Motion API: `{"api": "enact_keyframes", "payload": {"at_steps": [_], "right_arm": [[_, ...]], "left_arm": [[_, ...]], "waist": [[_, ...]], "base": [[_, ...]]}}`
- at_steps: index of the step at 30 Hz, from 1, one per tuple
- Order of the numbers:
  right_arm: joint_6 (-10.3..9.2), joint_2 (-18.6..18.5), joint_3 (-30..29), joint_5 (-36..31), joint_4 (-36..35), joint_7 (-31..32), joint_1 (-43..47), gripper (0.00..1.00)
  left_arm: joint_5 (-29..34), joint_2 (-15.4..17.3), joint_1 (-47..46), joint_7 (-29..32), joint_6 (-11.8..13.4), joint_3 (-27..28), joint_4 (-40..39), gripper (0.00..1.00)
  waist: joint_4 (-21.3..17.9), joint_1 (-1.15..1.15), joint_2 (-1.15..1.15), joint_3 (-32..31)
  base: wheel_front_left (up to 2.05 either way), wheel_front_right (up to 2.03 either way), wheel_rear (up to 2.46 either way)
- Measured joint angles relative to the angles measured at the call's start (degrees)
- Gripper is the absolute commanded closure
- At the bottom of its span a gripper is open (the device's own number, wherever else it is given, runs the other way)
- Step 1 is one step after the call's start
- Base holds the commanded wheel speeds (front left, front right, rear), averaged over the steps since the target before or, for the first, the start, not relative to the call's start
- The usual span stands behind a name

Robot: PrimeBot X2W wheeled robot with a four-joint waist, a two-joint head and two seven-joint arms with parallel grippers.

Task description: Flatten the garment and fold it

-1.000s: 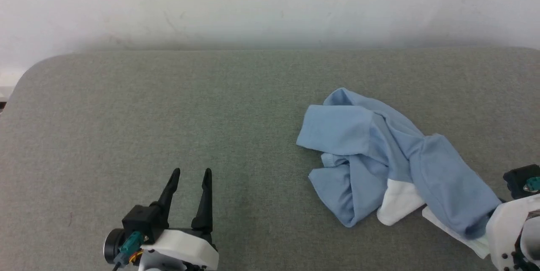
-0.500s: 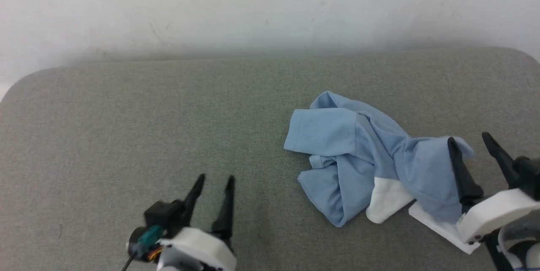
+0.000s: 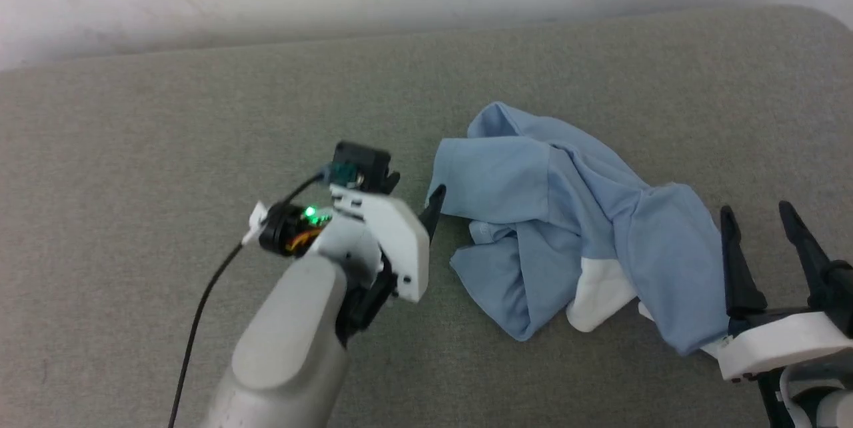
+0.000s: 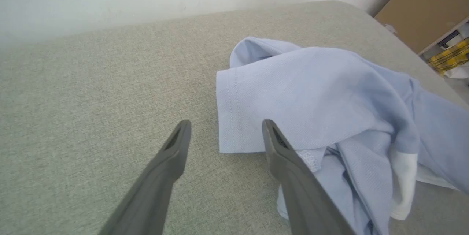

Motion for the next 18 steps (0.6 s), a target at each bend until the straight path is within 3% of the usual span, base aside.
{"api": "enact_keyframes", "payload": {"at_steps": [8, 14, 15, 16, 17, 18], "right_arm": [[0.00, 0.9, 0.2, -0.7, 0.5, -1.8, -1.9, 0.00], [0.00, 1.4, 0.4, -1.6, 1.6, -3.4, -2.9, 0.00], [0.00, 1.5, 0.3, -1.6, 1.8, -3.6, -3.0, 0.00], [0.00, 1.6, 0.1, -1.7, 2.1, -3.9, -3.1, 0.00], [0.00, 1.6, -0.1, -1.7, 2.3, -4.0, -3.1, 0.00], [0.00, 1.6, -0.5, -1.7, 2.4, -4.1, -3.1, 0.00]], "left_arm": [[-1.8, 0.0, -12.3, 11.4, 2.2, -4.4, 9.2, 0.00], [-0.9, 0.1, -16.7, 16.7, 1.4, -6.9, 15.5, 0.00], [-0.9, 0.1, -17.4, 17.5, 0.7, -7.2, 16.0, 0.21], [-0.9, 0.2, -17.9, 18.2, 0.3, -7.5, 16.3, 0.76], [-0.9, 0.3, -18.3, 18.6, -0.1, -7.8, 16.5, 1.00], [-0.9, 0.4, -18.6, 18.7, -0.5, -8.1, 16.5, 1.00]], "waist": [[-2.3, 0.00, 0.00, 4.9], [-3.9, -0.01, 0.00, 7.8], [-4.1, -0.01, 0.00, 8.2], [-4.2, -0.01, 0.00, 8.5], [-4.2, -0.01, 0.00, 8.8], [-4.2, -0.01, 0.00, 9.0]], "base": [[0.00, 0.00, 0.00], [0.00, 0.00, 0.00], [0.00, 0.00, 0.00], [0.00, 0.00, 0.00], [0.00, 0.00, 0.00], [0.00, 0.00, 0.00]]}}
